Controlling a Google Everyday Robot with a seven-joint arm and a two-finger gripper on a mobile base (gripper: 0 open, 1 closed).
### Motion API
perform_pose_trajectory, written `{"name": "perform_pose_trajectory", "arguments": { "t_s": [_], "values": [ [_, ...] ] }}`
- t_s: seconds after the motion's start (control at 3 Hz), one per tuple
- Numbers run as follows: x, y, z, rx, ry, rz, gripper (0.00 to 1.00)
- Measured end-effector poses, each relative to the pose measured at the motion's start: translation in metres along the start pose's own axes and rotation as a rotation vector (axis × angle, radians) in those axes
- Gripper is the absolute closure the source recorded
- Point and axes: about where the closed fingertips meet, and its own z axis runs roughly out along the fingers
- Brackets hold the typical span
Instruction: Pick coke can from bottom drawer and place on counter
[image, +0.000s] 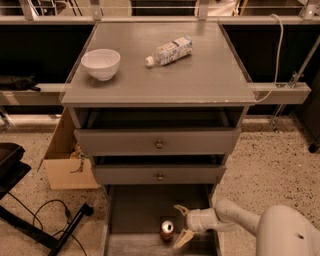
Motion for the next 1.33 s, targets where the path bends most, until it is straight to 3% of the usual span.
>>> {"name": "perform_pose_trajectory", "arguments": {
  "t_s": [0.33,0.67,1.0,1.33],
  "values": [
    [0.003,-0.002,0.034,-0.069,-0.031,0.023,0.23],
    [-0.003,0.002,0.048,-0.11,-0.047,0.031,0.46],
    [-0.023,0.019,0.046,-0.173,-0.089,0.029,0.69],
    [-0.05,0.03,0.023,-0.198,-0.168,0.036,0.93]
  ]
}}
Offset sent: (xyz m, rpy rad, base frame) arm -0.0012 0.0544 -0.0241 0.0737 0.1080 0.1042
